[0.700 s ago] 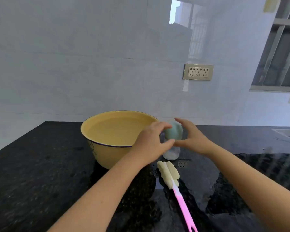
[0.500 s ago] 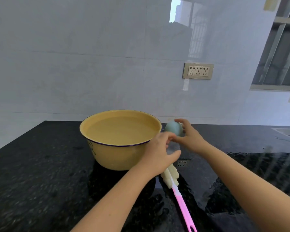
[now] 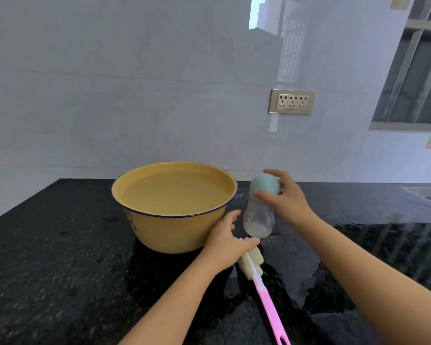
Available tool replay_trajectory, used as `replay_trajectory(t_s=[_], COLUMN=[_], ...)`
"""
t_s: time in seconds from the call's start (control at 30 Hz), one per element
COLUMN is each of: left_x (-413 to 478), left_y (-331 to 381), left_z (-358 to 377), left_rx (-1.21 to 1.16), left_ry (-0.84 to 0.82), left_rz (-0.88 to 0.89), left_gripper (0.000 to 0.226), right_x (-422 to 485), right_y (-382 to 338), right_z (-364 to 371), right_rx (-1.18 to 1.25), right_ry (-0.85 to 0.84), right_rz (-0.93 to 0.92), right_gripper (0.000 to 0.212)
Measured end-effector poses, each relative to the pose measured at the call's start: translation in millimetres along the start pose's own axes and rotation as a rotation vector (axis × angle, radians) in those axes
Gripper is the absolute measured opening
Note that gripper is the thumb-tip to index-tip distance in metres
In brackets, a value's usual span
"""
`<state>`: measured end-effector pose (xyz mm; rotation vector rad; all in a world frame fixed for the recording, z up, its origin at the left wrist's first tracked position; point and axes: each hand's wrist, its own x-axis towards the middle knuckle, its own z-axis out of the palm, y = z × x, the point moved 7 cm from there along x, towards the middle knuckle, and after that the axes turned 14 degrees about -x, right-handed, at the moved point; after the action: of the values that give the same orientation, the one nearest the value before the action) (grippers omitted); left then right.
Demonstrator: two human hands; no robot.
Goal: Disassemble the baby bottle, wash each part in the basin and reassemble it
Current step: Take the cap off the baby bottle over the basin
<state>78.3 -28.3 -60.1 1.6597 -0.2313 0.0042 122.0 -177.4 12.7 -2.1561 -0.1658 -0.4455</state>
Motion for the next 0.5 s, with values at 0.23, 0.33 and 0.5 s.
replay_trajectory(t_s=[0.23, 0.33, 0.5], left_x=[-4, -8, -23], left_y=[9, 15, 35], left_z=[8, 10, -2], left_rx=[-0.29, -0.364, -0.202], left_ry=[-0.116, -0.128, -0.038], left_rz=[-0.012, 0.028, 0.157], left_gripper=[0.059, 0.07, 0.056], right_x=[-9, -15, -23], right_y=[-13, -20, -19], right_z=[1, 5, 0], right_rx=[0.5, 0.7, 0.541], right_ry=[-0.22, -0.294, -0.287], right_rz=[0.061, 0.076, 0.072], right_gripper=[0.049, 0.044, 0.033])
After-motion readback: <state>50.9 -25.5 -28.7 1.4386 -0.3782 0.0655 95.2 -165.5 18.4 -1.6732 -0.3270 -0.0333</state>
